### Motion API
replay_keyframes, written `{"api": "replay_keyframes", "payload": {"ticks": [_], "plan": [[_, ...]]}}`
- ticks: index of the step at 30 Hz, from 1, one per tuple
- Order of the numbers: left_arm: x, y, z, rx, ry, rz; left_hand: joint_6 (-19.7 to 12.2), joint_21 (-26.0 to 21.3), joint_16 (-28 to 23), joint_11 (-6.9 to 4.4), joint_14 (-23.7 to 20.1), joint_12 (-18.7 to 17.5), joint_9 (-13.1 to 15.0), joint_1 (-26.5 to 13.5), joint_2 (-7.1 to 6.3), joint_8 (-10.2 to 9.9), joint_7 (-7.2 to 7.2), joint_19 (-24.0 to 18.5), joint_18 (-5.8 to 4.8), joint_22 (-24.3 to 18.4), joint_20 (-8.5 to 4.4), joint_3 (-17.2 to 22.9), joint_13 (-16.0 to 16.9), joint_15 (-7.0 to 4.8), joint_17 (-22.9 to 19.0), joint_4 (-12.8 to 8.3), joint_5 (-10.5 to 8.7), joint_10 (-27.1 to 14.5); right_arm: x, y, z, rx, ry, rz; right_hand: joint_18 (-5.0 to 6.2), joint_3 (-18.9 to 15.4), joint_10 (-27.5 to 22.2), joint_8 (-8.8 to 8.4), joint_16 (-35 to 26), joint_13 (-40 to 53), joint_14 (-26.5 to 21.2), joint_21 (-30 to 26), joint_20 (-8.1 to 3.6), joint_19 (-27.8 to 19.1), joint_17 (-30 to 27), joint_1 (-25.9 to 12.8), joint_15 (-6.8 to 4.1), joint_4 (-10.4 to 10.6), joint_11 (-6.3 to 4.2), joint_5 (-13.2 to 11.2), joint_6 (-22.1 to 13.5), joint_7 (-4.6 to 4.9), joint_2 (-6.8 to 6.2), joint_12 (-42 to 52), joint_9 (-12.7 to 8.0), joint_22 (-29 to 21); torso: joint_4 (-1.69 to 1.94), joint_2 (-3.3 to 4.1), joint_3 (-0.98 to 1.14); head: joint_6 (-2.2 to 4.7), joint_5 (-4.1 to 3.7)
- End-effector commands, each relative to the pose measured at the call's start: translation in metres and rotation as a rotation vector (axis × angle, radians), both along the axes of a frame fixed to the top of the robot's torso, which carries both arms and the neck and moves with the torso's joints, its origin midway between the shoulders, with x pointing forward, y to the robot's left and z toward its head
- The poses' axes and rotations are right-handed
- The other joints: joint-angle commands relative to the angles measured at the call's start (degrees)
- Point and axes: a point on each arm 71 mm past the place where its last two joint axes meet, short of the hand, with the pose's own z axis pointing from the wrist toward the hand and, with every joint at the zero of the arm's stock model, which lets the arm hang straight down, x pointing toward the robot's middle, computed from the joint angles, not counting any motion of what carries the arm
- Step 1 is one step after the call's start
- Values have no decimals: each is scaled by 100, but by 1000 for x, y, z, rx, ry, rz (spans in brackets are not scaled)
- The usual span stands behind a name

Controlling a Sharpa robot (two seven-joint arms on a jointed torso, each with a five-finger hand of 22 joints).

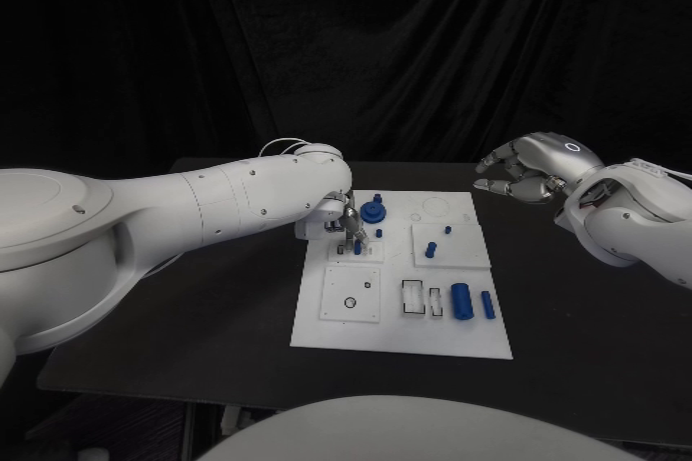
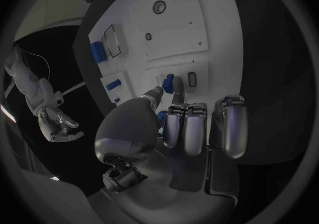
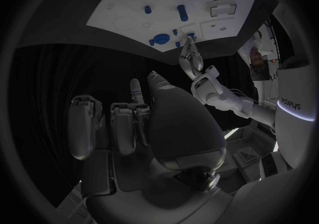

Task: Assemble the parts on the task board

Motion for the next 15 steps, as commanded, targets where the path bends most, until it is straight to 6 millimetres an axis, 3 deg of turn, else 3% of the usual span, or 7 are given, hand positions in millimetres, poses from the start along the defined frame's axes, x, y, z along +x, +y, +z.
{"api": "replay_keyframes", "payload": {"ticks": [1, 15], "plan": [[-1, -2, -2, -16, 12, -9, 52, -35, 15, -4, 595, 20, -12, 19, 33, -37, 4, -42, -14, 687, -10, 2, 1506, 2, 1508, -24, 14, 607, 0, -1, 0, 3, -5, -11, 41, -9, 301, -32, 5, 1270, 489, -23, 18, 95, 1304, -55, 25, -1, 23, 16, 33, -6, -3, -18, -8, 1215, 12, -3, 6, -1, -6], [-2, -6, -3, -32, 14, -21, 88, -84, 15, 3, 595, 20, -180, 81, 92, -158, 6, -77, -4, 668, 2, 105, 1506, 14, 1508, -135, 211, 607, 1, 0, -1, 1, -2, -13, 43, -10, 298, -34, 0, 1267, 487, -31, 18, 91, 1298, -75, 25, 2, 25, 30, 38, -5, 9, -20, -14, 1212, 4, 5, 0, -1, 26]]}}
